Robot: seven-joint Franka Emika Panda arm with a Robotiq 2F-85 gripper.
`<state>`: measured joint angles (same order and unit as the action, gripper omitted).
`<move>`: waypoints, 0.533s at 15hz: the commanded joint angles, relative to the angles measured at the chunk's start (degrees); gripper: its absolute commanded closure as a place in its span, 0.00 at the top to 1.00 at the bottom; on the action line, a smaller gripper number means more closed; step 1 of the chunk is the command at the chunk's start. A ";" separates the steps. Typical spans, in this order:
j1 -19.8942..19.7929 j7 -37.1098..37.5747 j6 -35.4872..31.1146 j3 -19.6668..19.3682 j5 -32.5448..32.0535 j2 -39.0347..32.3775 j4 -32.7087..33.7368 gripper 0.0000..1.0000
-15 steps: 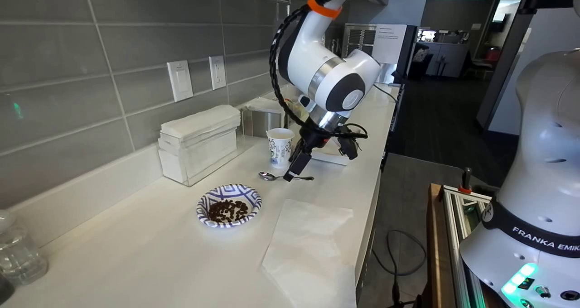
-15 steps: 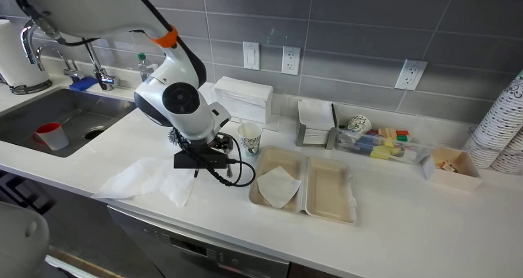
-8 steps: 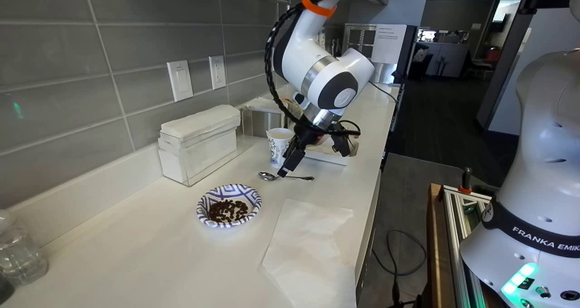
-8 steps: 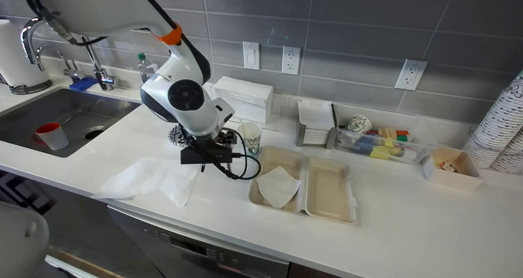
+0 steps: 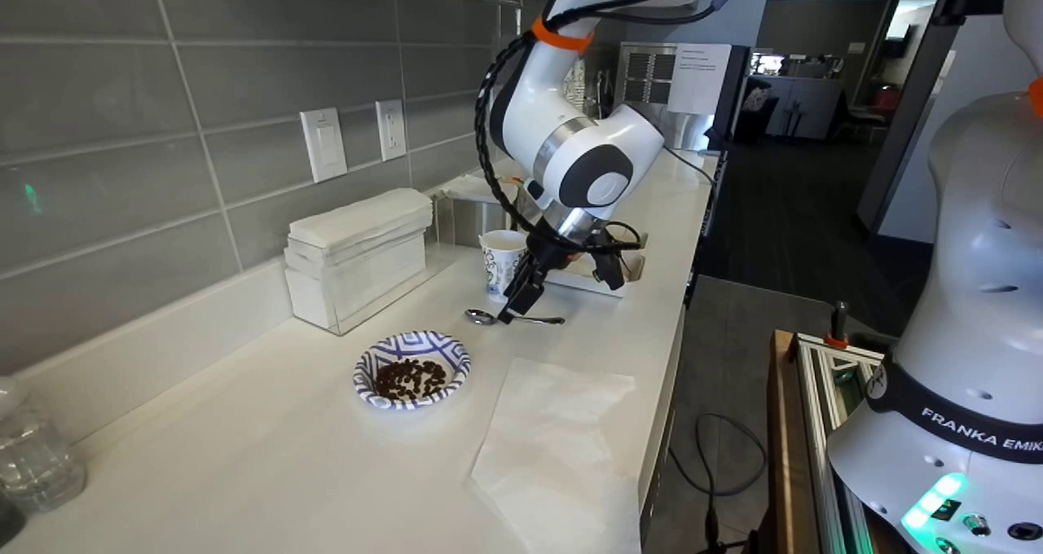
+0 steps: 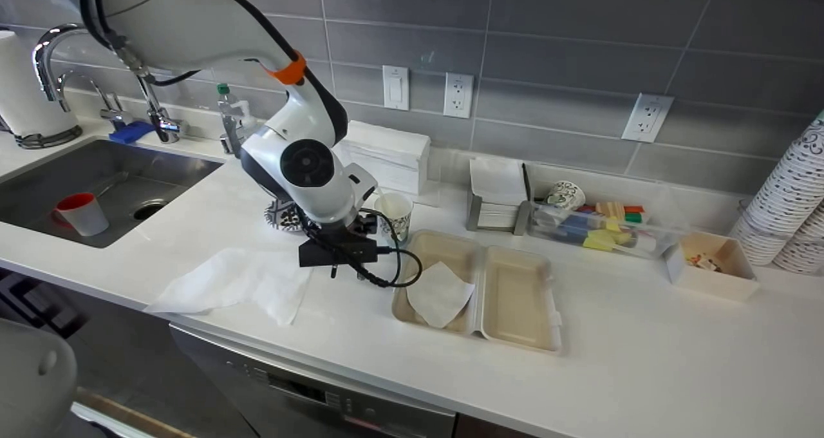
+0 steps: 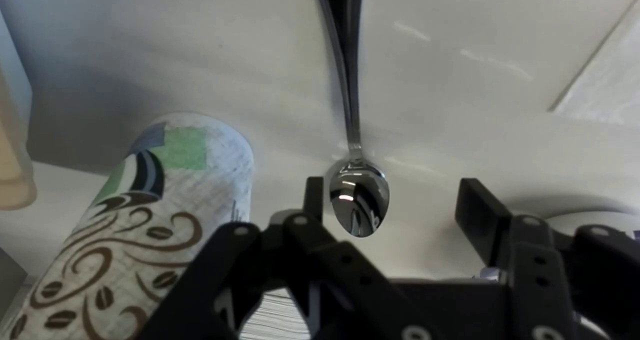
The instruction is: Use the spoon to transfer some contents from the plate into the cup
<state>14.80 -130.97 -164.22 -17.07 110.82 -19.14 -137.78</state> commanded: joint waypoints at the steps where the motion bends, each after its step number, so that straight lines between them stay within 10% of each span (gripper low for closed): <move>1: -0.61 -7.53 4.11 -1.38 5.31 -3.08 2.02 0.69; 8: -1.26 -15.16 9.82 -3.14 8.74 -6.17 2.52 0.53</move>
<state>13.97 -141.14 -157.02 -19.41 116.20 -23.14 -136.23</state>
